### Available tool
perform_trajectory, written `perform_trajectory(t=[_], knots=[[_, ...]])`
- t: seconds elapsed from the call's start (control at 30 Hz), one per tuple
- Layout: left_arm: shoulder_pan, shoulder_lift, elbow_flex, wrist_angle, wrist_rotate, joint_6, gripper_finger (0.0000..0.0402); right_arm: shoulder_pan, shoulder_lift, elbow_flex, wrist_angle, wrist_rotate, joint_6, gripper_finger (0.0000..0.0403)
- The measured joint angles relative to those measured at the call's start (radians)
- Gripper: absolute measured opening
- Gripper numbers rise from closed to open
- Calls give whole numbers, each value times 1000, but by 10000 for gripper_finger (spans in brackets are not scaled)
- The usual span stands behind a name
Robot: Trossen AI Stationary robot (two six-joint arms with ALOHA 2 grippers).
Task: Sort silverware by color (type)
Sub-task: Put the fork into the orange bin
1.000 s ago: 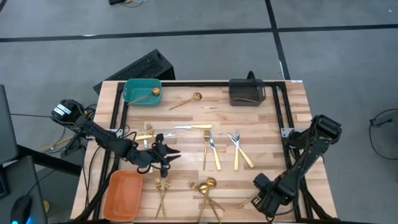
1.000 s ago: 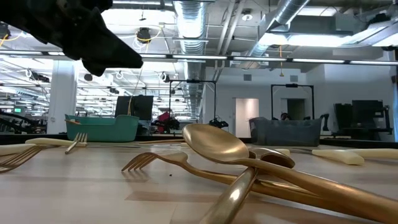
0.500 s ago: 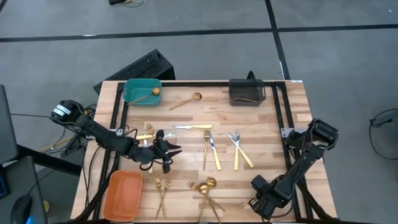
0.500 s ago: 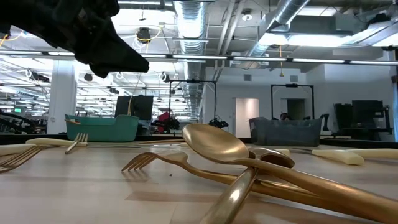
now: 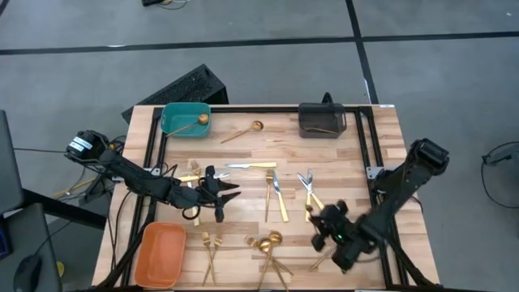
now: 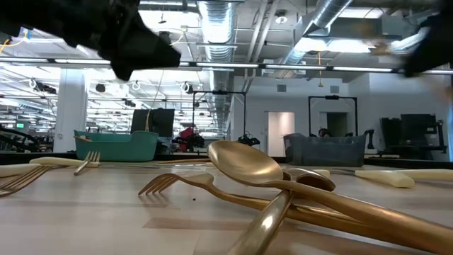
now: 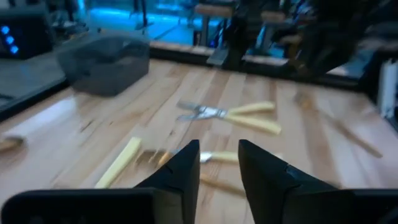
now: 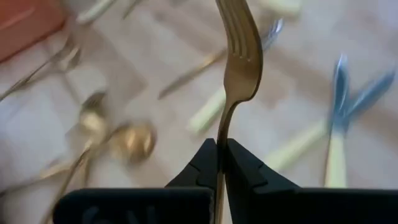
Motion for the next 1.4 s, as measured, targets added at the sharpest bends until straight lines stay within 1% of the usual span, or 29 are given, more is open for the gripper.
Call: perform_trajectory(t=[0.07,0.13,0.2,0.23,0.3,0.37,0.4,0.47,0.5,0.57,0.67,0.77,0.87,0.97,1.1,1.17,1.27,1.33,1.4], knots=[[1,0,0,42,22,34,117,-73,-9,-28,80,50,-135,32],[7,0,0,61,30,60,133,-151,-26,-57,209,83,-299,32],[19,0,0,66,34,65,150,-232,-46,-91,412,93,-515,32],[23,0,0,66,34,65,158,-270,-54,-106,535,77,-637,32],[34,0,0,72,44,65,172,-345,-69,-146,812,-21,-876,32],[42,0,0,85,71,82,181,-417,-68,-179,1091,-185,-1073,32],[44,0,0,96,89,91,183,-448,-65,-193,1200,-263,-1140,32],[47,0,0,121,115,99,184,-500,-65,-213,1336,-383,-1244,32],[47,0,0,133,120,100,184,-522,-65,-217,1372,-424,-1284,32],[43,0,0,160,132,100,185,-553,-65,-219,1402,-460,-1337,32],[43,0,0,192,137,104,185,-571,-63,-220,1470,-525,-1415,32],[52,3,1,231,137,135,185,-591,-29,-210,1553,-597,-1441,32],[67,54,26,296,137,173,185,-607,19,-185,1566,-672,-1458,32],[82,142,97,334,155,221,185,-621,56,-142,1575,-702,-1460,32],[84,202,170,266,151,239,181,-623,81,-114,1544,-706,-1460,32],[75,199,182,223,91,219,169,-620,81,-113,1548,-705,-1456,32],[60,185,196,189,26,200,133,-607,69,-114,1520,-680,-1455,32],[50,179,200,191,18,226,96,-604,68,-114,1520,-678,-1456,32],[35,166,200,195,36,260,54,-602,68,-114,1527,-678,-1456,32]])
